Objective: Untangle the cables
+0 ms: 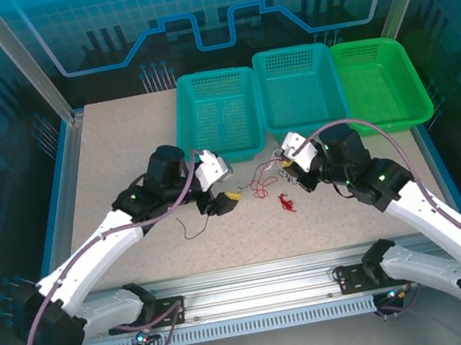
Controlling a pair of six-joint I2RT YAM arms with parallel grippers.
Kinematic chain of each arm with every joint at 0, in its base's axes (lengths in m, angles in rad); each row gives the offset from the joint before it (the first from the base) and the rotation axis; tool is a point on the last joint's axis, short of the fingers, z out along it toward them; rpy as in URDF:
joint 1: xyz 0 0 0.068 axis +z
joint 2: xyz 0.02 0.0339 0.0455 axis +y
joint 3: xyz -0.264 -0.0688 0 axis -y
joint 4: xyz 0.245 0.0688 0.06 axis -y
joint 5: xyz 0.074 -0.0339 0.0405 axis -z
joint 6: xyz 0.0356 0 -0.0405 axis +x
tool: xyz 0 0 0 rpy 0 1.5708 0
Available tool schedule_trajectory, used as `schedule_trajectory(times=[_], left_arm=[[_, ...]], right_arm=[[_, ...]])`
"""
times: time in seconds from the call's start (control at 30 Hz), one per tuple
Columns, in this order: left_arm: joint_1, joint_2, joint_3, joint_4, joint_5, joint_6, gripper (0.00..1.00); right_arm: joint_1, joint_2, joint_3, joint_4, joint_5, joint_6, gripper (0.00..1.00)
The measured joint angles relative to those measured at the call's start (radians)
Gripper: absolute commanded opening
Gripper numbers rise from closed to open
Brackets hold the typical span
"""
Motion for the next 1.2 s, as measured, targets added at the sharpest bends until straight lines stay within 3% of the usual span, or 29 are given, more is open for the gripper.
schedule_trajectory(times=[0.2, 0.53, 0.93, 1.07, 1.2], left_arm=[[-0.016, 0.114, 0.000, 0.118, 0.033, 0.002, 0.71], [-0.069, 0.220, 0.055, 0.158, 0.156, 0.000, 0.69], [-0.084, 0.220, 0.065, 0.050, 0.301, 0.010, 0.68], [-0.084, 0.214, 0.065, 0.013, 0.307, 0.011, 0.69], [-0.089, 0.203, 0.058, 0.077, 0.234, -0.024, 0.72]], right_arm=[[0.000, -0.023, 0.000, 0.000, -0.066, -0.013, 0.00], [0.000, -0.023, 0.000, 0.000, -0.081, -0.016, 0.00], [0.000, -0.022, -0.013, 0.005, -0.079, -0.021, 0.00], [0.000, -0.022, -0.013, 0.005, -0.076, -0.021, 0.00], [0.000, -0.022, -0.013, 0.005, -0.073, -0.021, 0.00]])
